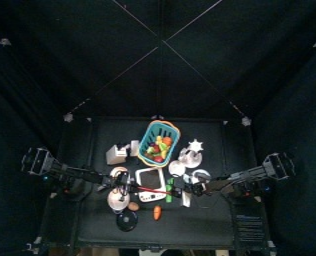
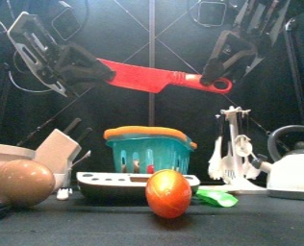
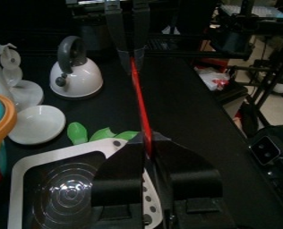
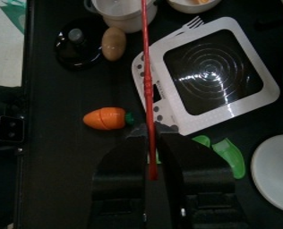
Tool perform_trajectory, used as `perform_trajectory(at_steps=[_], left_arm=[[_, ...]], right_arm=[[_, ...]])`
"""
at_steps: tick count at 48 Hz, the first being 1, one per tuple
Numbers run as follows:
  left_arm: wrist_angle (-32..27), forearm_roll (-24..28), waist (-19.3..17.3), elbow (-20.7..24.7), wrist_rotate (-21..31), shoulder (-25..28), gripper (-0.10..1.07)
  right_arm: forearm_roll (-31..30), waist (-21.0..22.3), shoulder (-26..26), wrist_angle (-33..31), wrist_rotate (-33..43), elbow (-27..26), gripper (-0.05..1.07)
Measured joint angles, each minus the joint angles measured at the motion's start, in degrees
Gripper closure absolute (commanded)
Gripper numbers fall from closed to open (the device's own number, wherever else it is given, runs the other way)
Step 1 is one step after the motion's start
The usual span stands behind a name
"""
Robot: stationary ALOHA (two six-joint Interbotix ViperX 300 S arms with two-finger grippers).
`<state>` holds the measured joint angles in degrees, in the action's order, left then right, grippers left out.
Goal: Grab knife with other hand
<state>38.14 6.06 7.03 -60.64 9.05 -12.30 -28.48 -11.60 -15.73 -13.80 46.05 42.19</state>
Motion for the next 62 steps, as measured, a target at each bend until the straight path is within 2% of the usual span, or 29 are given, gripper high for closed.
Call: perform_trajectory(at_steps=[11,42,62], left_arm=[[0.0,-0.4,0.1,0.1,-0.2,0.0,0.37],[-0.4,-0.4,0.8,0.5,0.1,3.8,0.37],[-6.1,-0.4,0.7,1.4,0.0,4.0,0.37]], right_arm=[[0.4,-0.2,0.4,-0.4,-0.1,0.0,0.59],[1.1,-0.2,0.7,-2.0,-0.4,-0.4,0.6],[0.4,-0.2,1.1,-2.0,-0.5,-1.1,0.61]])
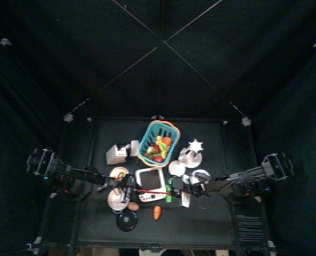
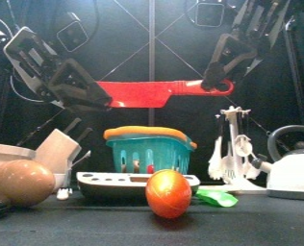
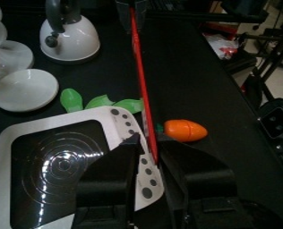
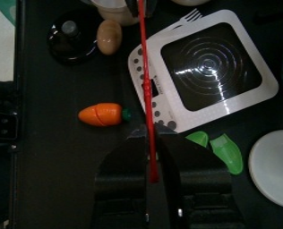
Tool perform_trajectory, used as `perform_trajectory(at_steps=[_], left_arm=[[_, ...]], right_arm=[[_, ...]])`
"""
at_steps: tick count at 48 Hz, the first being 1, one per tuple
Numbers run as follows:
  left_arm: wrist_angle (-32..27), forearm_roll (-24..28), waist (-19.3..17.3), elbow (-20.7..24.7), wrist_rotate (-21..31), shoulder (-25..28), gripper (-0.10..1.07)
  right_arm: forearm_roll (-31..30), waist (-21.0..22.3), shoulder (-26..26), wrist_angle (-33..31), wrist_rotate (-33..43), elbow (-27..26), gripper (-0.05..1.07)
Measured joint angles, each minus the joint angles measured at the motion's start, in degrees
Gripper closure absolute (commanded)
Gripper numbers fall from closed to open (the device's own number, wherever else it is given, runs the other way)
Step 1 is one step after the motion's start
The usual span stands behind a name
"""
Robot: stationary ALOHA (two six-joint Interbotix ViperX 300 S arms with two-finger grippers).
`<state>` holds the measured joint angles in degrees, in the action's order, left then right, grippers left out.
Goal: Grab knife with other hand
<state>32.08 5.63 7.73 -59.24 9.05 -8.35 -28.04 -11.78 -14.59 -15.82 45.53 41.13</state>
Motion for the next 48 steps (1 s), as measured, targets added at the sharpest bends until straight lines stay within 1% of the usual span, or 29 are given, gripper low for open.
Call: perform_trajectory(at_steps=[6,11,19,25,38,48], left_arm=[[-0.1,0.0,0.0,0.0,0.1,0.0,0.39],[-0.1,-0.1,0.0,0.0,0.0,0.0,0.43],[-0.1,-0.1,0.0,0.0,0.0,0.0,0.58],[-0.1,-0.1,0.0,0.0,0.0,0.0,0.65],[-0.4,-0.3,0.5,0.2,0.2,0.4,0.66],[-0.5,-0.4,1.7,0.9,0.4,1.8,0.66]], right_arm=[[0.1,-0.1,0.4,-0.1,-0.1,-0.1,0.61],[0.0,-0.1,0.6,-0.1,0.0,0.0,0.61],[0.1,-0.1,1.2,-0.2,0.0,-0.1,0.61],[0.1,-0.2,1.5,-0.6,0.0,-0.1,0.61],[0.2,-0.4,1.5,-4.1,0.0,-1.2,0.61],[1.1,-1.2,1.7,-4.9,0.3,-1.8,0.61]])
